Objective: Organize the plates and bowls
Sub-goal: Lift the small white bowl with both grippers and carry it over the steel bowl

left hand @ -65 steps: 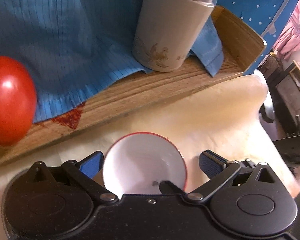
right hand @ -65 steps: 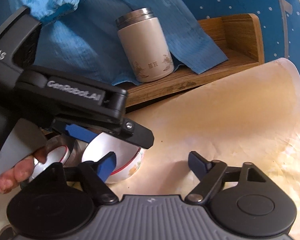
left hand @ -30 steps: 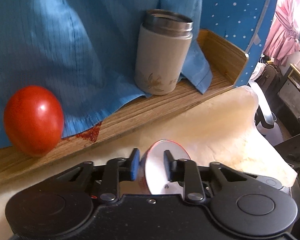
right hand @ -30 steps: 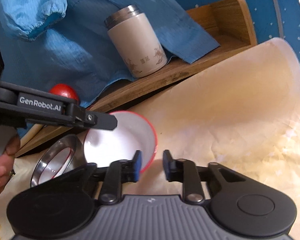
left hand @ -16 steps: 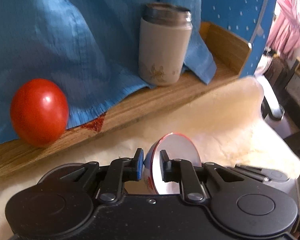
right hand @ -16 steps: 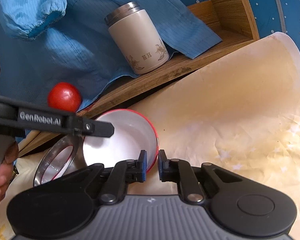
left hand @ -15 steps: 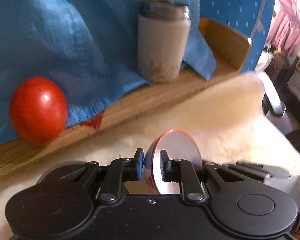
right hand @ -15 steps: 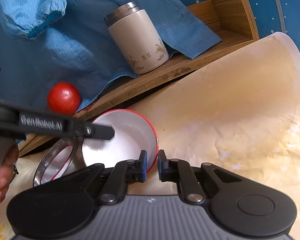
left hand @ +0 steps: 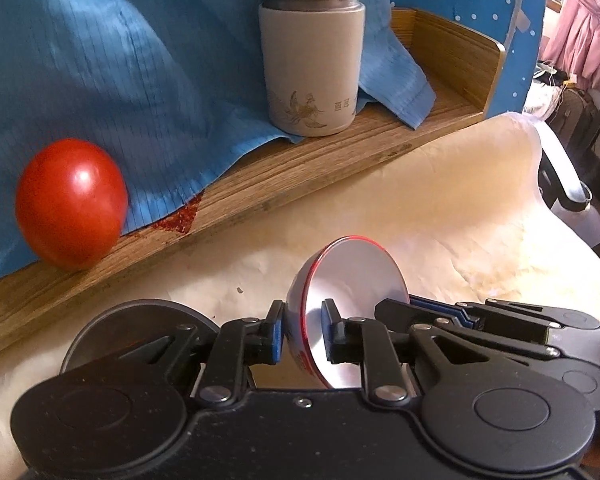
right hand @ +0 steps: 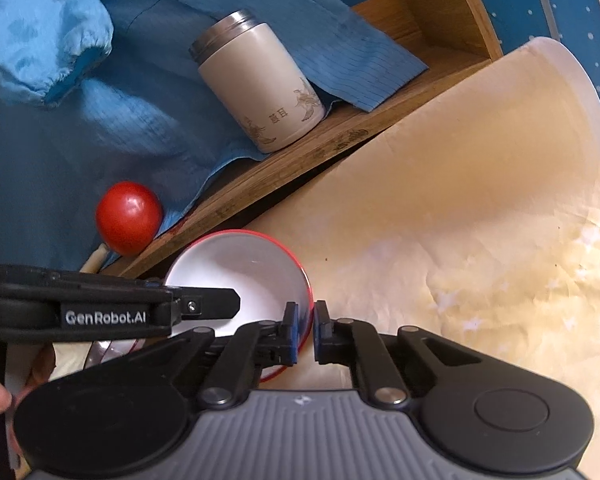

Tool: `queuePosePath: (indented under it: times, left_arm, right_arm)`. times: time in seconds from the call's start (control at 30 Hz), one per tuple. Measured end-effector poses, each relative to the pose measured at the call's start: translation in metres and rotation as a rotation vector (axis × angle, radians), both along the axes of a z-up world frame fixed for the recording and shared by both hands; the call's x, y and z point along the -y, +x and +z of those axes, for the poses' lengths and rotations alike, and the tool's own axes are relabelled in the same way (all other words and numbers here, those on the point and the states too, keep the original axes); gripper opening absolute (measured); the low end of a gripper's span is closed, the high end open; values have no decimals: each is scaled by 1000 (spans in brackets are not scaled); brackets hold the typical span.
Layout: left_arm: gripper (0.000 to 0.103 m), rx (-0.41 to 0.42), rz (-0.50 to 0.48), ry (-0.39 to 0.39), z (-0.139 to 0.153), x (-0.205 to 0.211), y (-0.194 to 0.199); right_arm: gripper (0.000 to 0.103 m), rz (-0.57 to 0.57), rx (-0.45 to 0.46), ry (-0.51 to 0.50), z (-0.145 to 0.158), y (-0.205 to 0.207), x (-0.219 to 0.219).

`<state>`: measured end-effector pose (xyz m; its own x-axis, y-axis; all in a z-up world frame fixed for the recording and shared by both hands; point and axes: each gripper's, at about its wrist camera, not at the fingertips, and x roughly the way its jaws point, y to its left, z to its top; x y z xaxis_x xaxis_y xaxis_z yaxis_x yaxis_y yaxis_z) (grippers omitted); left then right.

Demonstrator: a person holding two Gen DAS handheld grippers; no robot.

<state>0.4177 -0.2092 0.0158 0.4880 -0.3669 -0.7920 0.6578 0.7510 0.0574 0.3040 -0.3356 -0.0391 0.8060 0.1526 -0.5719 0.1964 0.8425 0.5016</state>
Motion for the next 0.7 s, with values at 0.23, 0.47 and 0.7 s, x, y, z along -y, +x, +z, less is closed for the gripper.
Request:
queuePosePath:
  times: [0.23,0.47,0.7]
  left_arm:
    - [19,94,-7,42,5,10,-15]
    - [16,115,5,-21,20,9,-18]
    - [14,197,15,-70,34,3,-27]
  right_arm:
    - [8,-11,1,18,0,-1,1]
    - [8,-47,52,27,7,-10,4]
    - [9,-38,122,27,16,-15,3]
